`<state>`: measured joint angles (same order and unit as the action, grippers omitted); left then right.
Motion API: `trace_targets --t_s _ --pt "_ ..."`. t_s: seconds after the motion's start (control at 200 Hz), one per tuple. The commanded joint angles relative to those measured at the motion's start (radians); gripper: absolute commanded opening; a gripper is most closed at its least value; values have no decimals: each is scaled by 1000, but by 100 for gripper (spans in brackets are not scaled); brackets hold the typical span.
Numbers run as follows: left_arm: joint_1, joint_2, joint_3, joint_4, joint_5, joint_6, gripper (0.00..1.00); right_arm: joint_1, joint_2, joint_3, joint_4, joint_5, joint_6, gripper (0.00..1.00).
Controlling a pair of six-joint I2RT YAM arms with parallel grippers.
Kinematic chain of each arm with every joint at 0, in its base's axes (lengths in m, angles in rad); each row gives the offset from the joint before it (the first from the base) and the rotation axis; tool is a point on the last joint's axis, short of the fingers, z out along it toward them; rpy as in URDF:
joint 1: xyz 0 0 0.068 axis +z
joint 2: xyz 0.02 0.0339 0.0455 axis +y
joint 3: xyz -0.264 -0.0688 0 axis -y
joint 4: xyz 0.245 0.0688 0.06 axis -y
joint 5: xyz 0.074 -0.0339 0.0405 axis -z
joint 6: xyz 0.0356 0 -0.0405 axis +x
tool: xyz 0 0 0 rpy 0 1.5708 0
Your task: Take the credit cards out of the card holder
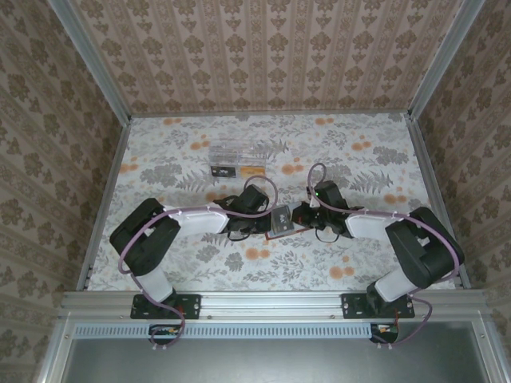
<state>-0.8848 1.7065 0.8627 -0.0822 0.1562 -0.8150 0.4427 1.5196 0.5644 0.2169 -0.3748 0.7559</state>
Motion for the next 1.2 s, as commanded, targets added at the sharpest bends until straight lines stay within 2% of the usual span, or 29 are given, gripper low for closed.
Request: trace_targets --t_s 0.0,0.325,0.565,0.62,0.8,1.195 --pt "-7 24 0 -53 -15 0 3 -15 -40 -14 -24 -6 -13 0" --pt "-4 -6 14 -93 -26 28 3 -44 -37 -7 -56 -26 -58 0" --pt "-8 -42 72 -143 -33 65 12 -44 14 14 -36 -89 -73 0" --pt "-9 -44 87 -153 -34 75 15 -43 21 12 -33 -89 -73 10" --pt "-7 -26 130 -165 -37 98 17 -44 44 12 -17 -101 -82 19" --pt "-5 82 164 -131 -9 96 12 -39 115 15 62 -167 -58 21"
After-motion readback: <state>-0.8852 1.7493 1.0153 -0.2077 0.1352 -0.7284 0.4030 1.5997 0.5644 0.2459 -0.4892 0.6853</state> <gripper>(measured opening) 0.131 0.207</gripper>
